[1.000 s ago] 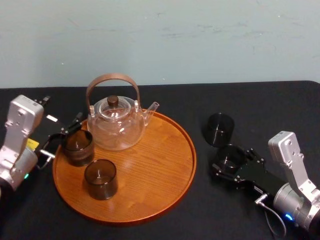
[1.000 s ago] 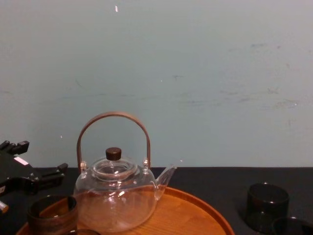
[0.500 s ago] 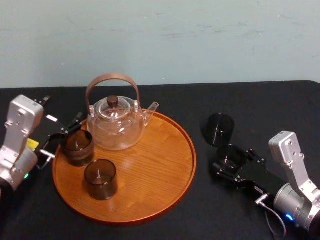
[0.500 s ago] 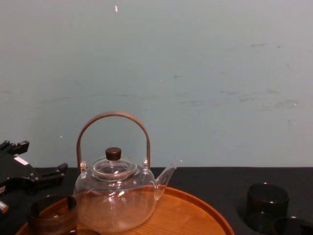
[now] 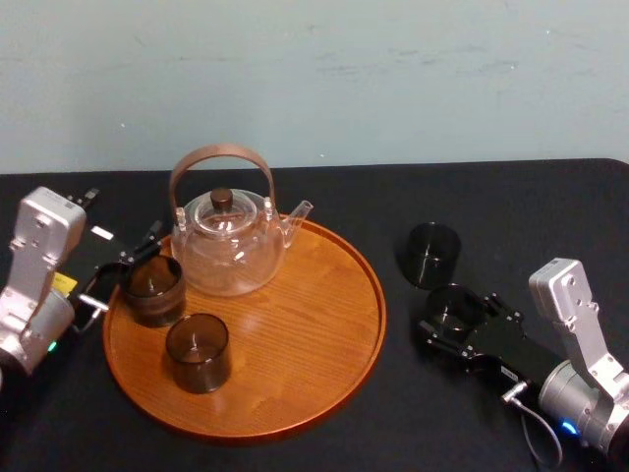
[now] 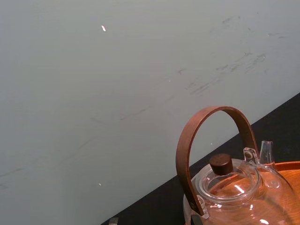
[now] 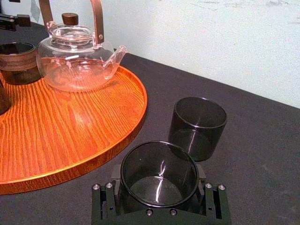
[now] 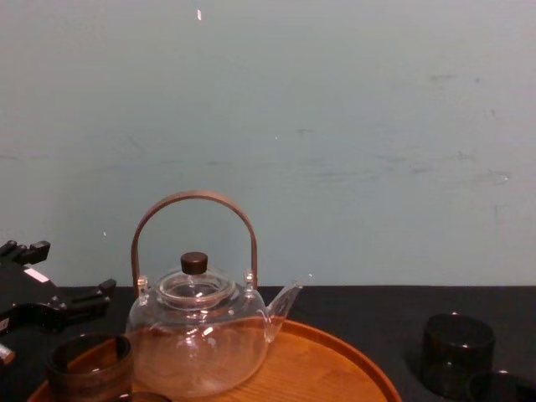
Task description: Pick up the glass from the table and place it on the tray.
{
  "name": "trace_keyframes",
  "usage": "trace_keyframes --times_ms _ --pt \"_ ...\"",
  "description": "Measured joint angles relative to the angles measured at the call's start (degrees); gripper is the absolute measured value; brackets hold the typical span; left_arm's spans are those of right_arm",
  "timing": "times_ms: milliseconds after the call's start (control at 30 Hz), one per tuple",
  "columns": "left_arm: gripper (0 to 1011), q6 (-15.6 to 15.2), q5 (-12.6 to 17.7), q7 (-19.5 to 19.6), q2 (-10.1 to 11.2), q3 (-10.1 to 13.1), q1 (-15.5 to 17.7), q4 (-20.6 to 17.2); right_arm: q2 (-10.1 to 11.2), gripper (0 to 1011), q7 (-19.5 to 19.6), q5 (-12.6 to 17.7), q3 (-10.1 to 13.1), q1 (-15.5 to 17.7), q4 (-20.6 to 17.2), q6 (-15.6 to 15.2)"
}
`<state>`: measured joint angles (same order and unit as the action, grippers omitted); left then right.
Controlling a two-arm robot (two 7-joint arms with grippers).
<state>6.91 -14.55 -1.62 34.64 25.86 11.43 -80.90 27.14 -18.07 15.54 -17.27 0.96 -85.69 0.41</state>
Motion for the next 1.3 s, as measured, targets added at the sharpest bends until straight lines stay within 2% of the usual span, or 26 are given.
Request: trace_keyframes --times_ms 567,833,1300 --pt "1001 0.0 0.0 0.0 0.0 0.0 0.0 0.0 0.01 908 0.0 0.0 0.0 0.02 -0.01 0.01" --pt "1002 0.0 0.0 0.0 0.0 0.0 0.0 0.0 -0.63 908 -2.08 0.48 1.29 0.37 -0.41 0.2" --pt "1001 0.0 0.0 0.0 0.0 0.0 0.0 0.0 -0.38 908 -3.65 0.16 2.56 1.79 -5.74 0.28"
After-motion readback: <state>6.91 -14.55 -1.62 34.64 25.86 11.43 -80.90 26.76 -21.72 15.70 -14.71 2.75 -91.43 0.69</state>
